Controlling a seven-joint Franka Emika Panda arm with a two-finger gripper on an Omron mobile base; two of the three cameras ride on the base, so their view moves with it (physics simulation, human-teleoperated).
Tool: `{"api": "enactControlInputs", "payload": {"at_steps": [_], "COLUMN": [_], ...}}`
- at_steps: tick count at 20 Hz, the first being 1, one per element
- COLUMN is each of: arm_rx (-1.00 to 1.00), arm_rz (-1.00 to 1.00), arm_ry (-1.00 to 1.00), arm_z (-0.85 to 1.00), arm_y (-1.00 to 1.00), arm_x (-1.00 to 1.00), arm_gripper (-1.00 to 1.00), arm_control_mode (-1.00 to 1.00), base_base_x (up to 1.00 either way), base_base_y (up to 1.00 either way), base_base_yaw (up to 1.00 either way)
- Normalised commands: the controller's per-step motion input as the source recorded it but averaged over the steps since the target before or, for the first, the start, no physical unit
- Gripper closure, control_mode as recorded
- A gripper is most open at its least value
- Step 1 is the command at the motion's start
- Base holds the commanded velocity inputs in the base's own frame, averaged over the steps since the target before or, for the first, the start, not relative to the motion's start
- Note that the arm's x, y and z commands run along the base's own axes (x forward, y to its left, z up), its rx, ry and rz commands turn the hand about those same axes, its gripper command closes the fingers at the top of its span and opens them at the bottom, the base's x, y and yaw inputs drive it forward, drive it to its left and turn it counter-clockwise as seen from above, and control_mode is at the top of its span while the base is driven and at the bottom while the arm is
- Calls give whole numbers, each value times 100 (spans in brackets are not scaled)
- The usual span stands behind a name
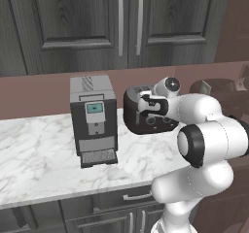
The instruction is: Start the toaster. Once the lever pops up, take the bread to the plate on the dining counter.
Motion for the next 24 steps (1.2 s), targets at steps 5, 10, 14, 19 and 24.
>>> {"api": "enactControlInputs", "payload": {"at_steps": [5,10,14,19,24], "arm_rx": [0,0,0,0,0], "arm_rz": [0,0,0,0,0], "arm_ry": [0,0,0,0,0], "arm_z": [0,0,0,0,0], "arm_y": [0,0,0,0,0], "arm_x": [0,0,0,0,0], "arm_gripper": [-100,-100,-100,-100,-100], "arm_control_mode": [-100,-100,-100,-100,-100], "base_base_x": [0,0,0,0,0], "base_base_y": [0,0,0,0,0], "base_base_yaw": [0,0,0,0,0]}}
